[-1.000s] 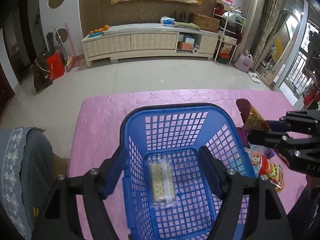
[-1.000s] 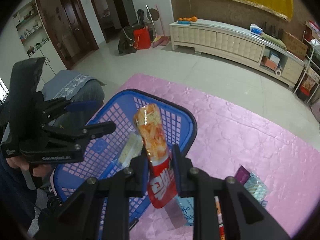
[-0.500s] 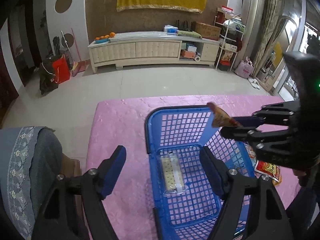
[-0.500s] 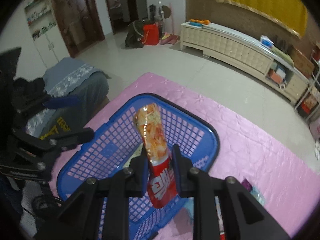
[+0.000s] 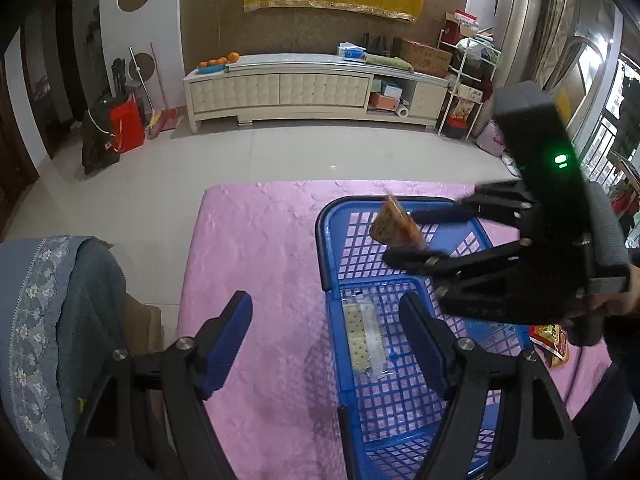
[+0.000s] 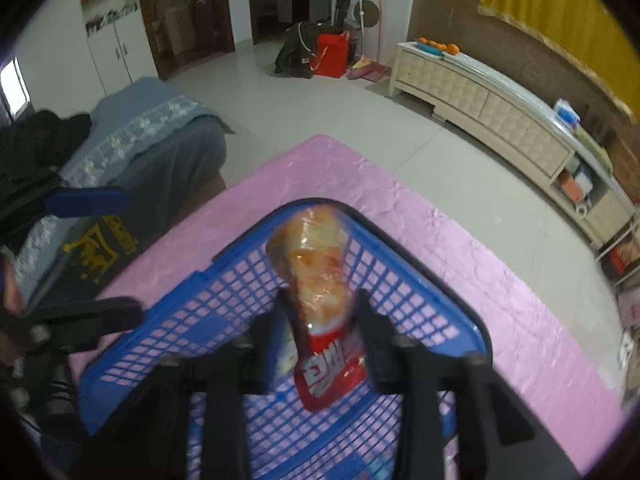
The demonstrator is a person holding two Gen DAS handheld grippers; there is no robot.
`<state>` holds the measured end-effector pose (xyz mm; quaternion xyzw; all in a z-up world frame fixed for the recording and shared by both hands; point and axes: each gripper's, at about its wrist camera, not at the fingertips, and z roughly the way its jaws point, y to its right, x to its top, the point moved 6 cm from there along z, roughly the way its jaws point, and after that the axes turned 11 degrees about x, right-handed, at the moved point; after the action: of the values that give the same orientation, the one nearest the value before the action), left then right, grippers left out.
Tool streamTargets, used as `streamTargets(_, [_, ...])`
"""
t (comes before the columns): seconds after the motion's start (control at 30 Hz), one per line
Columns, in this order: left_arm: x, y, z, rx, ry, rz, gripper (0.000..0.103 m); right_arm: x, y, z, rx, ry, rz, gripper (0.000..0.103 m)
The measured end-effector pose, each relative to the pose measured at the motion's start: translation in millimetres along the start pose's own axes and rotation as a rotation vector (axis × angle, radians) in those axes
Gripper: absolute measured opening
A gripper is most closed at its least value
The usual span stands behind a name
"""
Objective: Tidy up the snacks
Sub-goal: 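Lower the red chip bag into the basket and open the right gripper, then withdraw both grippers from the basket back over the snacks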
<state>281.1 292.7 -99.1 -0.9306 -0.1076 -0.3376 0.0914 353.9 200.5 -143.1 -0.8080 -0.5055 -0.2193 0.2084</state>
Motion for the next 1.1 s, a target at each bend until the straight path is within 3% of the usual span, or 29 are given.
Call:
streamTargets(0.03, [-0.5,-0.6,0.4,0.007,-0.002,0.001,0.074,0.8,2.2,0.6,-0.019,0.016,-0.018,0.087])
streamTargets(0.07, [-1.3,0.0,0.3,0.014,-0.005,0.005,0.074,0.7,3.4,-1.0,-0.035,0.030,-0.025,0.091])
streamTargets(0.37, [-3.5,15.3,-25.2,0.016,0.017,0.016,0.074,-11.2,7.8,-44.9,0.001,0.082,0.106,0.091])
streamTargets(0.7, [-1.5,52.3,-79.9,-0.003,0.083,0.053,0.074,-41.5,-9.3,-116.6,-0.031,0.138,0.141,0.091])
streamTargets(1.1, [-3.0,113.2,-124.4,-0.063,0.133,0.094,0.083,-92.6,-3.2,-188.1,-0.095,0.179,0.196,0.091])
